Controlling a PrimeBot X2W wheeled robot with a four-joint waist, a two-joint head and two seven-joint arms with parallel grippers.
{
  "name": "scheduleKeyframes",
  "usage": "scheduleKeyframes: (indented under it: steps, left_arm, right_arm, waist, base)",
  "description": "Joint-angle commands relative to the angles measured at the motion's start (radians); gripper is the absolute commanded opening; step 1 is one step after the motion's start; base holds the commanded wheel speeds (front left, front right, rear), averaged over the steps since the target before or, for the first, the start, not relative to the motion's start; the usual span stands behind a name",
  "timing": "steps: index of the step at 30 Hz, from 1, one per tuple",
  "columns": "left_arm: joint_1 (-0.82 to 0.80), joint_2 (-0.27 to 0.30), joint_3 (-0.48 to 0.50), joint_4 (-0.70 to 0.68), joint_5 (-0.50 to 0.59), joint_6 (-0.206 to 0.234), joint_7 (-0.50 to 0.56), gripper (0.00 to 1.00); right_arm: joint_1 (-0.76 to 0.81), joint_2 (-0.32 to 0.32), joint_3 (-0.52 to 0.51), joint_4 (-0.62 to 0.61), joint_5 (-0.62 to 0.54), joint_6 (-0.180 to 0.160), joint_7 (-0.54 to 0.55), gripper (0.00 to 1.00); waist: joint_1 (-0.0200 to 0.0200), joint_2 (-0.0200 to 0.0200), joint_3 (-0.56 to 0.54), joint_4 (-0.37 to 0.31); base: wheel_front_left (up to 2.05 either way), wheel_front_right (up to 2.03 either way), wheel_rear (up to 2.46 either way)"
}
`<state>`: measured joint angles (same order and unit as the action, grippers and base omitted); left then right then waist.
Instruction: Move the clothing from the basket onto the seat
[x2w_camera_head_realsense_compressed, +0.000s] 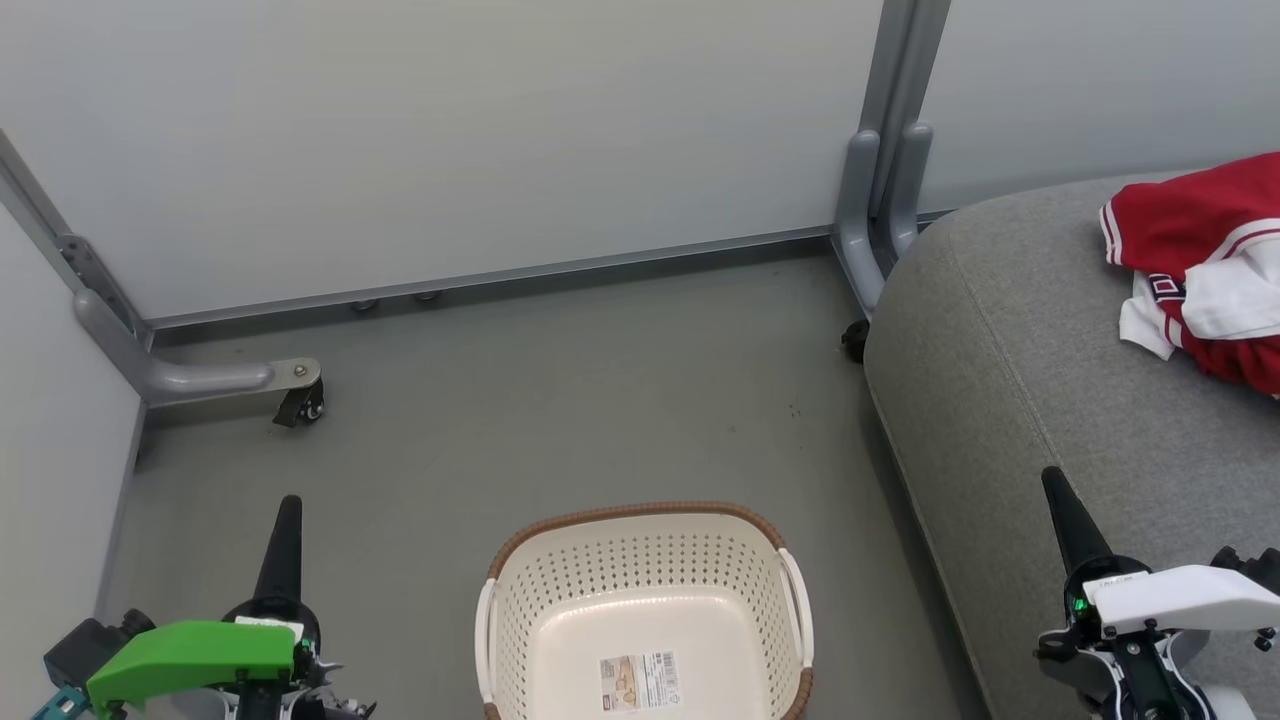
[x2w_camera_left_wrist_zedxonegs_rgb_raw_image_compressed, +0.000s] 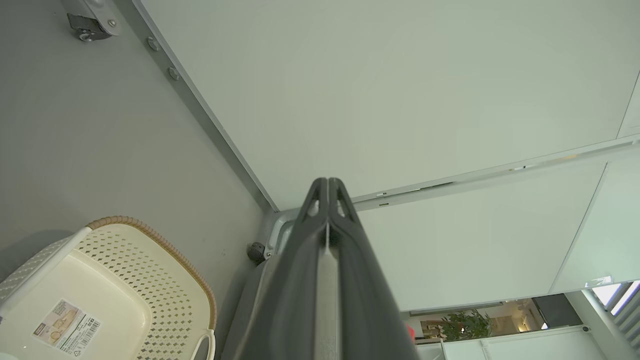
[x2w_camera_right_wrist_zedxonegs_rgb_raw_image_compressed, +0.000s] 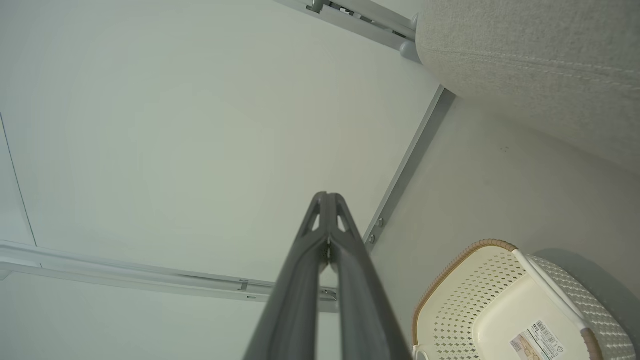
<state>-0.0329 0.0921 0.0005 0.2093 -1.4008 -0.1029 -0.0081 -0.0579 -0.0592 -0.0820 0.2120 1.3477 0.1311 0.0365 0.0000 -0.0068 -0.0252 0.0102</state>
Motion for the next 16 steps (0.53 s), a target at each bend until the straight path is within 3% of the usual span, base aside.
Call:
scheduleKeyframes:
  steps: [1, 16]
  left_arm:
    - [-0.026, 0.009, 0.007, 0.0, -0.027, -0.006, 0.007, 0.0]
    - [-0.054, 0.008, 0.028, 0.017, -0.14, -0.019, 0.039, 0.0]
  right_arm:
    - [-0.021, -0.003, -0.005, 0.0, 0.024, 0.0, 0.008, 0.0]
    - [-0.04, -0.001, -0.015, 0.018, 0.141, 0.0, 0.038, 0.0]
  waist:
    - [0.0, 0.0049, 0.001, 0.0]
    - [0.0, 0.0057, 0.012, -0.005]
  base:
    - [0.0, 0.0, 0.0]
    - [0.0, 0.0, 0.0]
